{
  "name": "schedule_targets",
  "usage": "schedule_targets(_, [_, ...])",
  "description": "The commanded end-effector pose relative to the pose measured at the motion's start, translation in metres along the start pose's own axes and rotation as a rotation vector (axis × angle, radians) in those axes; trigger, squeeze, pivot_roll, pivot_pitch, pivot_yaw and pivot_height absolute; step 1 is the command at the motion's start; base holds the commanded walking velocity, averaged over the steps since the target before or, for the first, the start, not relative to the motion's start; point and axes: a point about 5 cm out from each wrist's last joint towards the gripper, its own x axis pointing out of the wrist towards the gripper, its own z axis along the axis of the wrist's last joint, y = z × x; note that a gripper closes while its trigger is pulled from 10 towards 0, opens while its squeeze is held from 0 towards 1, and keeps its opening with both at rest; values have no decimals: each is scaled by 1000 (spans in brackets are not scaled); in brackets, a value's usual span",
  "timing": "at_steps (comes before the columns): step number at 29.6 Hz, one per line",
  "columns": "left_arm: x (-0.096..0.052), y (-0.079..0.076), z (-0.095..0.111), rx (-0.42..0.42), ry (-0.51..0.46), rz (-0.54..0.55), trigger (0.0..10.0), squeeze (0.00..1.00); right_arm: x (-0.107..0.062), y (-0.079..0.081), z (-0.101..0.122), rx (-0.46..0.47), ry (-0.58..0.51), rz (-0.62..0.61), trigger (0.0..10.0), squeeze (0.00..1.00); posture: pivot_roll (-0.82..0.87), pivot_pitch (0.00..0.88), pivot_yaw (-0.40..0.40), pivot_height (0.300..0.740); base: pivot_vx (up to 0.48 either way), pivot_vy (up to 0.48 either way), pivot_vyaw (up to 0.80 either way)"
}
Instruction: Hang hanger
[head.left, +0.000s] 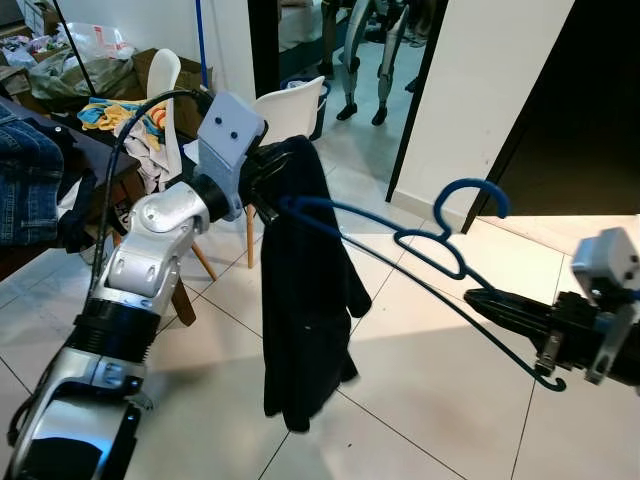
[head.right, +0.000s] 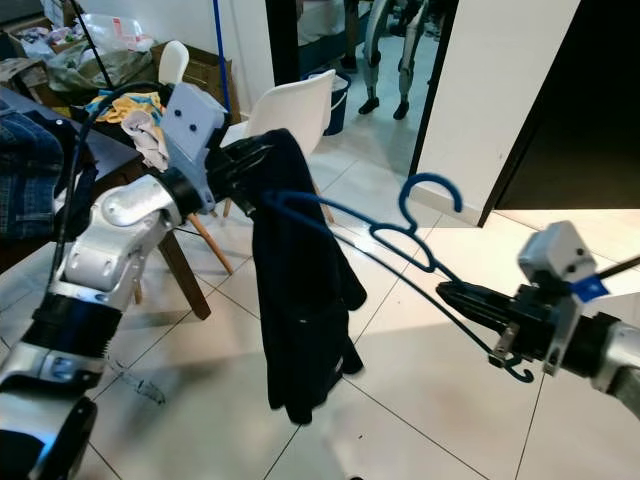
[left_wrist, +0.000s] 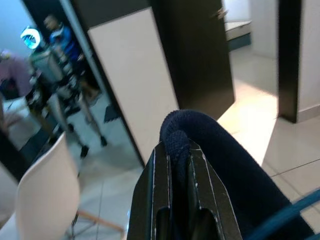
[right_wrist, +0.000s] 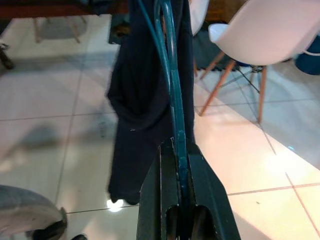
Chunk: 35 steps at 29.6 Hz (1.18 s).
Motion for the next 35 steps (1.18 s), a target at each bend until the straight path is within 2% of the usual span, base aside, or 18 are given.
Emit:
schedule_targets(1, [4, -2, 16, 10, -67, -29, 10000, 0, 1, 1, -4, 11, 28, -10, 10000, 0, -11, 99, 19, 740, 0, 0, 0])
schedule_targets(3, [5, -4, 17, 3, -75, -44, 10000, 0, 2, 0, -5, 17, 35, -20, 10000, 0, -12, 99, 20, 740, 0, 0, 0])
schedule_targets(8, [8, -15, 28, -92, -137, -111, 10000, 0, 6, -5, -11, 20, 71, -99, 10000, 0, -14, 101, 24, 740, 0, 0, 0])
schedule_targets(9, [8, -15, 28, -92, -137, -111, 10000, 0, 6, -5, -11, 20, 71, -99, 10000, 0, -14, 101, 24, 740, 0, 0, 0])
schedule_targets(10, [7, -22, 28, -104, -129, -168, 10000, 0, 7, -11, -13, 35, 87, -157, 10000, 0, -15, 100, 26, 740, 0, 0, 0])
schedule_targets(13, [6, -23, 28, -109, -124, -185, 10000, 0, 8, -14, -14, 39, 95, -180, 10000, 0, -15, 100, 26, 740, 0, 0, 0])
schedule_targets(15, [5, -25, 24, -108, -98, -203, 10000, 0, 8, -22, -14, 47, 106, -248, 10000, 0, -14, 99, 29, 740, 0, 0, 0])
schedule_targets(17, [2, -20, 19, -84, -63, -185, 10000, 0, 7, -31, -14, 64, 106, -324, 10000, 0, -14, 99, 30, 740, 0, 0, 0])
schedule_targets(19, [2, -20, 19, -84, -63, -185, 10000, 0, 7, -31, -14, 64, 106, -324, 10000, 0, -14, 99, 30, 740, 0, 0, 0])
schedule_targets(22, [-3, -1, 10, -5, -2, -101, 10000, 0, 3, -34, -9, 66, 83, -340, 10000, 0, -17, 99, 29, 740, 0, 0, 0])
schedule_targets(23, [-3, -1, 10, -5, -2, -101, 10000, 0, 3, -34, -9, 66, 83, -340, 10000, 0, -17, 99, 29, 740, 0, 0, 0])
schedule_targets(27, [-8, 16, 8, 48, 34, -39, 10000, 0, 0, -36, -8, 61, 88, -354, 10000, 0, -18, 98, 25, 740, 0, 0, 0])
schedule_targets(32, [-9, 18, 7, 75, 45, -40, 10000, 0, 0, -36, -9, 67, 93, -363, 10000, 0, -18, 99, 26, 740, 0, 0, 0])
schedule_targets(35, [-8, 15, 8, 60, 31, -45, 10000, 0, 2, -34, -10, 71, 96, -357, 10000, 0, -19, 99, 27, 740, 0, 0, 0])
